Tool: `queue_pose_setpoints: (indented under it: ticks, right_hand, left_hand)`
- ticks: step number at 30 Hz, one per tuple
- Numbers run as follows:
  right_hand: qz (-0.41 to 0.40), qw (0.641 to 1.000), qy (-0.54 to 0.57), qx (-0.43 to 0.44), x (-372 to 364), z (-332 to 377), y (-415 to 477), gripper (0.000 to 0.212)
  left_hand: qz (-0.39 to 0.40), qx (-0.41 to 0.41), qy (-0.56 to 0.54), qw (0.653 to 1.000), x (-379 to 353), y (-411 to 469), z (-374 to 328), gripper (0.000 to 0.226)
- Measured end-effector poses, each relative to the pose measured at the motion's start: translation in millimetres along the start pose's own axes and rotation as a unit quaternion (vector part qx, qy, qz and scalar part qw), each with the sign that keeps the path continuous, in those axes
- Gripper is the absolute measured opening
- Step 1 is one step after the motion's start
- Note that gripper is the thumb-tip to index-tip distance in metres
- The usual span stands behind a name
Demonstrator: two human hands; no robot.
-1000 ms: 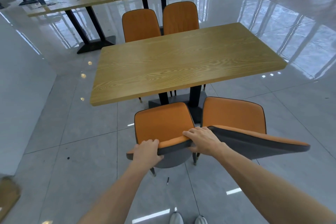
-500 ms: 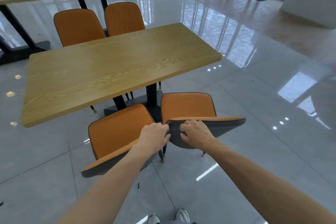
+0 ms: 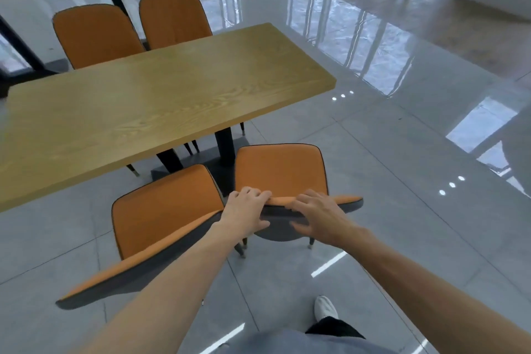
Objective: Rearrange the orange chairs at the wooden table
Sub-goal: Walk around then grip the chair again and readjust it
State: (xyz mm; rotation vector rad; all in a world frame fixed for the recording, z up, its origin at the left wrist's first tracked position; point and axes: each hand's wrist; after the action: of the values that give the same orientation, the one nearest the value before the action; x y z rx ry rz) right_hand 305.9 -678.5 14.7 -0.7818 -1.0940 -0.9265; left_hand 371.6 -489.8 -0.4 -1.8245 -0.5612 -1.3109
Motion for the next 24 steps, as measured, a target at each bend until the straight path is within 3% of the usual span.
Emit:
queue_pose_setpoints:
  ticks: [3, 5, 13, 17, 24]
  right_hand:
    - [0.018, 0.996, 0.041, 0.072, -2, -27, -4, 0.04]
    - [0.016, 0.995, 0.038, 0.091, -2, -44, -8, 0.048]
    - [0.087, 0.994, -0.059, 0.027, -15, -99, -14, 0.068]
    - [0.068, 0.996, -0.055, 0.001, -22, -111, -10, 0.059]
    - [0.048, 0.994, -0.05, 0.082, -29, -150, -13, 0.057]
  left_hand:
    - [0.024, 0.041, -0.015, 0.999, -12, 18, -7, 0.059]
    - [-0.001, 0.069, -0.019, 0.997, -17, 25, -13, 0.053]
    - [-0.068, 0.129, -0.029, 0.989, -24, 31, -23, 0.042]
    - [-0.064, 0.138, -0.021, 0.988, -24, 30, -25, 0.034]
    - [-0.068, 0.167, -0.053, 0.982, -34, 31, -48, 0.023]
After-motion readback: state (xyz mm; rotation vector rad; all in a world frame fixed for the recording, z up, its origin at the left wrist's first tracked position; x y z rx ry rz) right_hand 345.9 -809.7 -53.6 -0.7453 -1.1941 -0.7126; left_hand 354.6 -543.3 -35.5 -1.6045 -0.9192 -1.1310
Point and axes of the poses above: each hand's wrist, its own y-axis towards the middle knuckle, its own x-axis out of the back of the hand, z = x × y, and after that the axes turned 7 degrees about z, right-handed
